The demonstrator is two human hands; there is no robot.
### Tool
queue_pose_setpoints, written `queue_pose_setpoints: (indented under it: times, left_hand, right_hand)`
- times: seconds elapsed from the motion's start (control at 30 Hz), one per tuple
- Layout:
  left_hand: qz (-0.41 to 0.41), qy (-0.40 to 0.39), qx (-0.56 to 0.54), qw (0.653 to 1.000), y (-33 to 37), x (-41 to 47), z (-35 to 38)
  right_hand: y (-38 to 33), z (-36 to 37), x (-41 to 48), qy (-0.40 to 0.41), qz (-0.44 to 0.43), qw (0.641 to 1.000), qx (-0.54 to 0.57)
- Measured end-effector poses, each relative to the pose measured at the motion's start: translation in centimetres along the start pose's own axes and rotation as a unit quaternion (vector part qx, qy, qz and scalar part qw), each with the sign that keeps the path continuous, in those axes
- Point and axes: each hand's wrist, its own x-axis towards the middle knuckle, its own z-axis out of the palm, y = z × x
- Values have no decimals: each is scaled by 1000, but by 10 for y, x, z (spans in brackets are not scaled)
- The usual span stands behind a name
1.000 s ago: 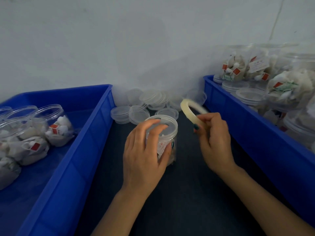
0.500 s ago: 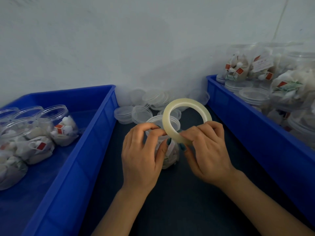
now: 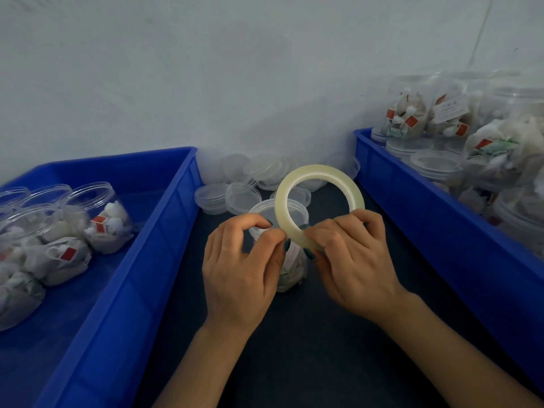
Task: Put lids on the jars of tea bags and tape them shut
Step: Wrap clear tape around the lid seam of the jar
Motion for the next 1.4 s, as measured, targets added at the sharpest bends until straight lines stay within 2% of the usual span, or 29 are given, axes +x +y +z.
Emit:
queue_pose_setpoints:
  times: [0.1, 0.27, 0.5, 0.67, 1.03, 1.17, 1.4]
  left_hand:
    - [15, 10, 1, 1000, 3, 1, -1]
    - [78, 43, 6, 996, 12, 1, -2]
    - [-16, -1, 4, 1000, 4, 2, -4]
    - [-7, -13, 25, 1000, 8, 4, -5]
    - [155, 47, 111, 981, 4, 12, -13]
    - [172, 57, 137, 974, -2, 16, -18]
    - [181, 48, 147, 971, -8, 16, -25]
  right_hand:
    - [1, -1, 1, 4, 7, 1000, -10]
    - [1, -5, 1, 20, 67, 997, -14]
    - [6, -5, 0, 23, 55, 997, -41]
    - [2, -2, -1, 22, -10, 998, -63]
    - [28, -12, -3, 28, -1, 995, -100]
    - [41, -14, -4, 43, -23, 989, -137]
    - [68, -14, -22, 23, 77, 982, -174]
